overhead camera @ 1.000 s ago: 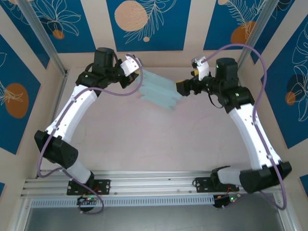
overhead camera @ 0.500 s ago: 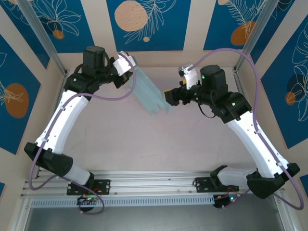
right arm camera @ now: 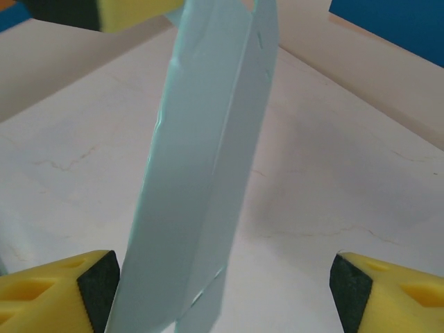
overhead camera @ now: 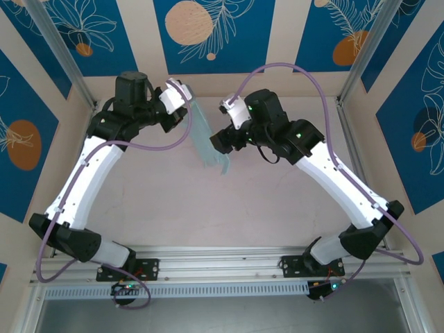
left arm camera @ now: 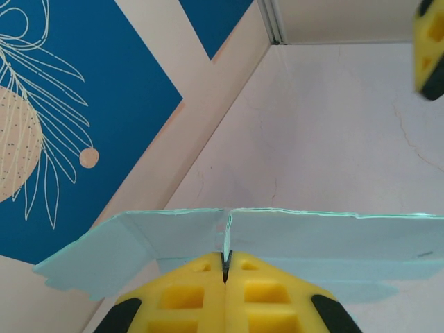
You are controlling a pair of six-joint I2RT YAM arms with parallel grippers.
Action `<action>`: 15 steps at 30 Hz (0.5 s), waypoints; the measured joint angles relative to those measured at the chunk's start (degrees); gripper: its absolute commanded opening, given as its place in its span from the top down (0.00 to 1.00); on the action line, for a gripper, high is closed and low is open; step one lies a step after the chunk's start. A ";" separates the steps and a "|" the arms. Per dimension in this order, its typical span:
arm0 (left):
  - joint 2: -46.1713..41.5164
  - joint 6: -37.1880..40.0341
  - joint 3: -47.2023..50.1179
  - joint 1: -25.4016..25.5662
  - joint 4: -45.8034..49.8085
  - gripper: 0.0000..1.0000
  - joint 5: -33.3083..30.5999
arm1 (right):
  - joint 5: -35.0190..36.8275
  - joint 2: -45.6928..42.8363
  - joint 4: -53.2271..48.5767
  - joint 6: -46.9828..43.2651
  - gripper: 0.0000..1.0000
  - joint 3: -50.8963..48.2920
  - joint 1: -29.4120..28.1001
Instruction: Fold the paper box
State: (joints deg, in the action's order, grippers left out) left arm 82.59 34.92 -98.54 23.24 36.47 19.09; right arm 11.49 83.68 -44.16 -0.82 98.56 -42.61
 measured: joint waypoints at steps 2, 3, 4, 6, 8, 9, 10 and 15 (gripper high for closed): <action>-0.44 0.00 0.15 0.00 0.00 1.00 -0.02 | 0.57 1.11 -0.04 -0.79 0.19 0.31 -0.55; -0.59 0.02 0.17 0.00 0.02 1.00 -0.02 | 0.90 1.68 -0.02 -1.11 0.18 0.42 -1.03; -0.68 0.00 0.17 0.00 0.00 1.00 -0.02 | 1.27 2.08 -0.02 -1.40 0.18 0.46 -1.55; -0.72 0.00 0.20 0.00 0.02 1.00 -0.02 | 2.08 2.80 -0.04 -1.86 0.18 0.55 -2.62; -0.72 0.00 0.37 0.00 0.02 1.00 -0.02 | 2.95 3.41 0.00 -1.92 0.22 0.83 -3.28; -0.72 0.00 0.44 0.00 0.04 1.00 -0.04 | 3.50 3.65 -0.02 -2.19 0.27 0.96 -3.50; -0.72 0.02 0.50 0.00 0.02 1.00 -0.04 | 3.91 3.82 0.00 -2.51 0.34 0.98 -3.54; -0.72 0.15 0.68 0.00 0.02 1.00 -0.31 | 6.62 4.09 0.15 -3.52 0.66 0.79 -3.41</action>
State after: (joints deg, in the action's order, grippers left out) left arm 81.87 35.07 -97.86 23.24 36.49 18.79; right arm 18.11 87.77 -44.01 -4.34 99.35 -46.02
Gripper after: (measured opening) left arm 0.039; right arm 0.423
